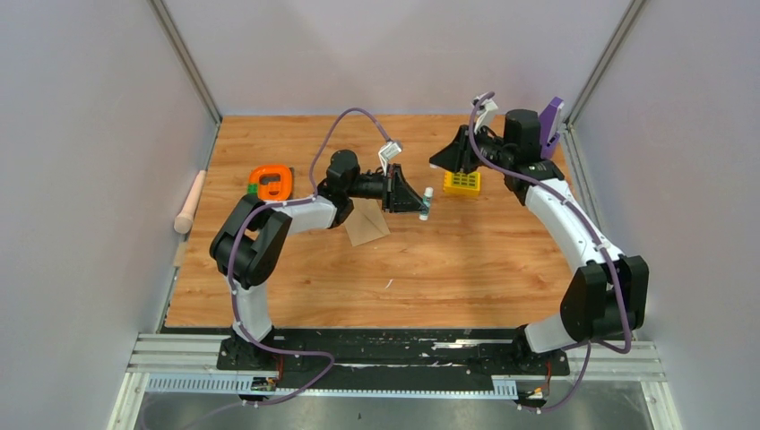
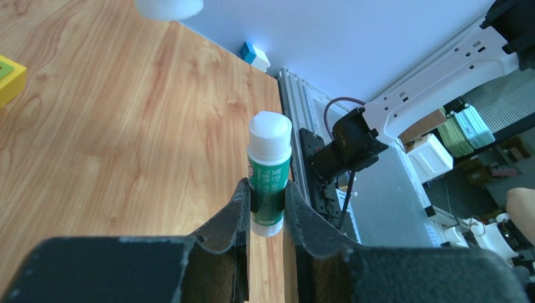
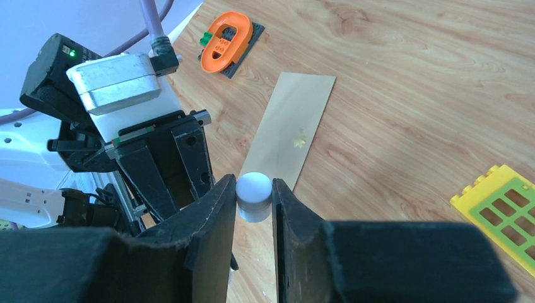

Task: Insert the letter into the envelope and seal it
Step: Close the solid glue cap on the solid glue.

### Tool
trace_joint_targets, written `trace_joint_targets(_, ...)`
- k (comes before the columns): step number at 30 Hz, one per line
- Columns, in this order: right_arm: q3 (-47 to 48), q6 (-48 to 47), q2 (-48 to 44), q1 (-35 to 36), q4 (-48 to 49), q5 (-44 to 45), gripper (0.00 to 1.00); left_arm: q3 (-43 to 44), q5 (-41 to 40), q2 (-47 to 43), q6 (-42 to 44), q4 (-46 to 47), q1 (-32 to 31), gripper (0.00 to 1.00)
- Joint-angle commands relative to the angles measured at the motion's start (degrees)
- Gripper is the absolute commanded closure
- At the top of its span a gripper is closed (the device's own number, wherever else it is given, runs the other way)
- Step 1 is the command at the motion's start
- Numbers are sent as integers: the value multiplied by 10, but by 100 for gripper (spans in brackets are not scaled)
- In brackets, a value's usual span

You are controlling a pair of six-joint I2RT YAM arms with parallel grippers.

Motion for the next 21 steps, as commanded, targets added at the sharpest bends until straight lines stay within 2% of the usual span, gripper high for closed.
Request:
trace_joint_targets(1,-16,2,-20,8,32,-11,73,5,14,-13,-8,28,-3,100)
trace_joint_targets(21,-63,-9,-64,20,34,-33,70,19,21,-1,-17,39,5,100)
